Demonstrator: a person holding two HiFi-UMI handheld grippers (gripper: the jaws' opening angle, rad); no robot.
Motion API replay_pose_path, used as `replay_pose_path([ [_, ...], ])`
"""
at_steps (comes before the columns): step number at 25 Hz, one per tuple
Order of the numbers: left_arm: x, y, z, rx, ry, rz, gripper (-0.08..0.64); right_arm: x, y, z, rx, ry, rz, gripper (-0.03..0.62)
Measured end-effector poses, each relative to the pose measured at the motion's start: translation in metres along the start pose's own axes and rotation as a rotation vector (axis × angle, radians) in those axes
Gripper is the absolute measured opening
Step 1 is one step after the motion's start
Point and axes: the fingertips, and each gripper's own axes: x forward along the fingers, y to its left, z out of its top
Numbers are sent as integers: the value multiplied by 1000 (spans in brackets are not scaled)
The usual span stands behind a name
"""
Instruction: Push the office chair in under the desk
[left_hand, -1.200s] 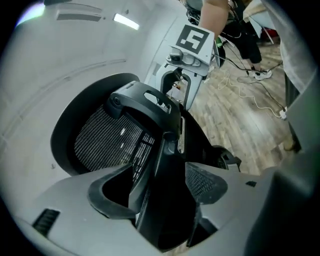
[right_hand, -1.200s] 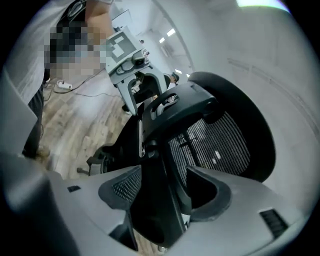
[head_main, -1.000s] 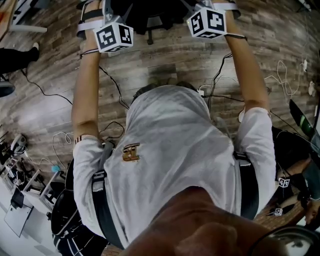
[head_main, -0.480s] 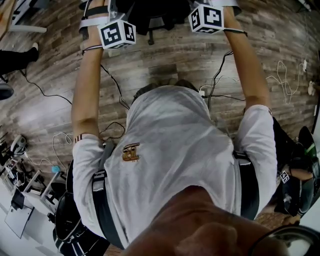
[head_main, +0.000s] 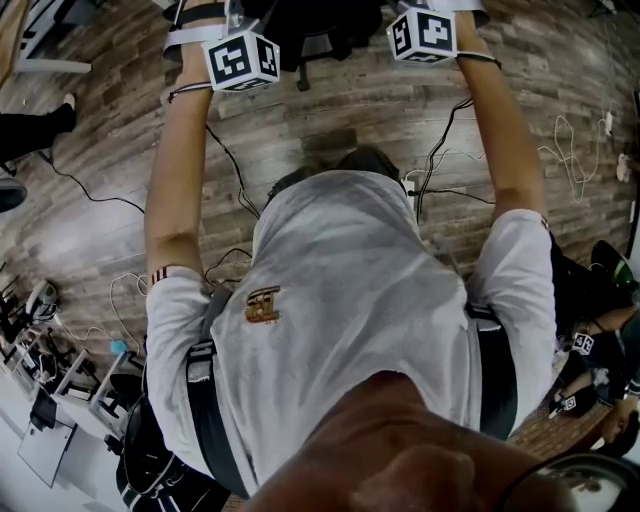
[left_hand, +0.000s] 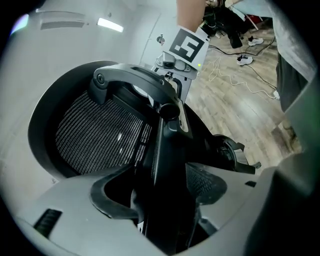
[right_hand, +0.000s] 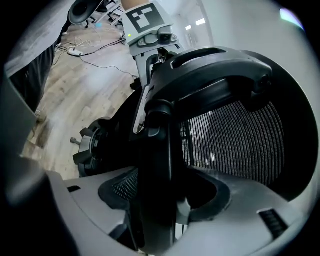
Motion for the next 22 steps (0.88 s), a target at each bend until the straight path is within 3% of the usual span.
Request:
replay_pose_path([
  [11,36,22,-22,-43,25,-7,328,42,-22,-8,11,21,11,261],
  [22,103,53,-53,-58,55,8,328,110,-50,-26,17,-52,-4,261],
])
